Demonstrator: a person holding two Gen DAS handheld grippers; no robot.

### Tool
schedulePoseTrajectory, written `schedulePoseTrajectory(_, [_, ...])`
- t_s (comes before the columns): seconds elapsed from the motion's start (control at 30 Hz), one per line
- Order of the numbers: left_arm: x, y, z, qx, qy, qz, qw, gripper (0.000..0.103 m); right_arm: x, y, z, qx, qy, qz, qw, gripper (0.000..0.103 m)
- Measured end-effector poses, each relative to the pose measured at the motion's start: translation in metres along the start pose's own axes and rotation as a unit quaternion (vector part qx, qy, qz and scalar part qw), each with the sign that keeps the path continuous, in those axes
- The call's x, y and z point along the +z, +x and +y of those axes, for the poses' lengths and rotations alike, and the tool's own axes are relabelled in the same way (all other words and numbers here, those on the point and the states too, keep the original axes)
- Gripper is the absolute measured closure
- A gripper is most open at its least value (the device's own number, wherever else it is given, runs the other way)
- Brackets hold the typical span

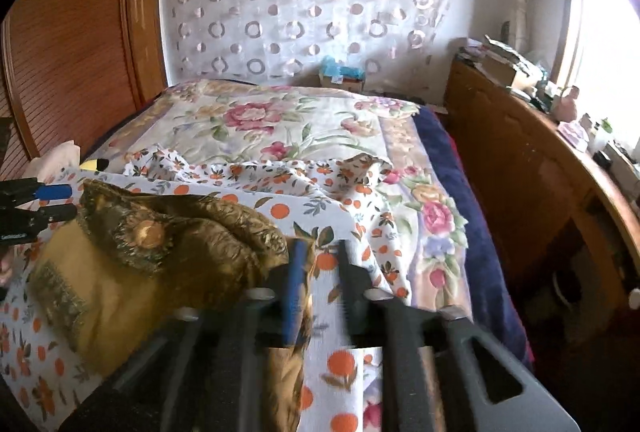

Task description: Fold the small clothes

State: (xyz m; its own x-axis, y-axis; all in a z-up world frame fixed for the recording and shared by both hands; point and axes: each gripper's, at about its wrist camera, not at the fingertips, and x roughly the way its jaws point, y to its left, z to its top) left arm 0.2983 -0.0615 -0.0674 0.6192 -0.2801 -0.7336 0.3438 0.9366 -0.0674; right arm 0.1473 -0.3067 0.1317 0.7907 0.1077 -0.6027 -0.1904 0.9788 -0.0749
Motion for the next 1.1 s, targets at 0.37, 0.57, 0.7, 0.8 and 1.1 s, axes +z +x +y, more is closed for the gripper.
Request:
schedulePoseTrajectory(0.37, [0.0, 0.032, 0.01, -0.013, -0.022, 0.043, 0.9987, 0.05, -0.042, 0.023, -0.007, 0.024, 0.032, 0.069, 0.997, 0.023])
schedulePoseTrajectory(0.57, [0.0, 0.034, 0.011, -0.029, -0.027, 0.046, 0.9981, 0.05, -0.044, 0.048, -0.019, 0.062, 0.057, 0.099, 0.992, 0.023])
schedulePoseTrajectory(0.7, [0.002, 0.036, 0.006, -0.041, -0.021, 0.045, 0.9979, 0.051, -0.032, 0.061, -0.033, 0.085, 0.07, 0.104, 0.988, 0.025])
schedulePoseTrajectory(0.8, [0.003, 0.036, 0.003, -0.063, -0.026, 0.048, 0.9965, 0.062, -0.03, 0.061, -0.029, 0.111, 0.064, 0.101, 0.987, 0.046])
schedulePoseTrajectory(1.1, [0.003, 0.002, 0.001, -0.109, -0.053, 0.007, 0.9926, 0.095, -0.03, 0.056, -0.029, 0.129, 0.022, 0.075, 0.989, 0.084])
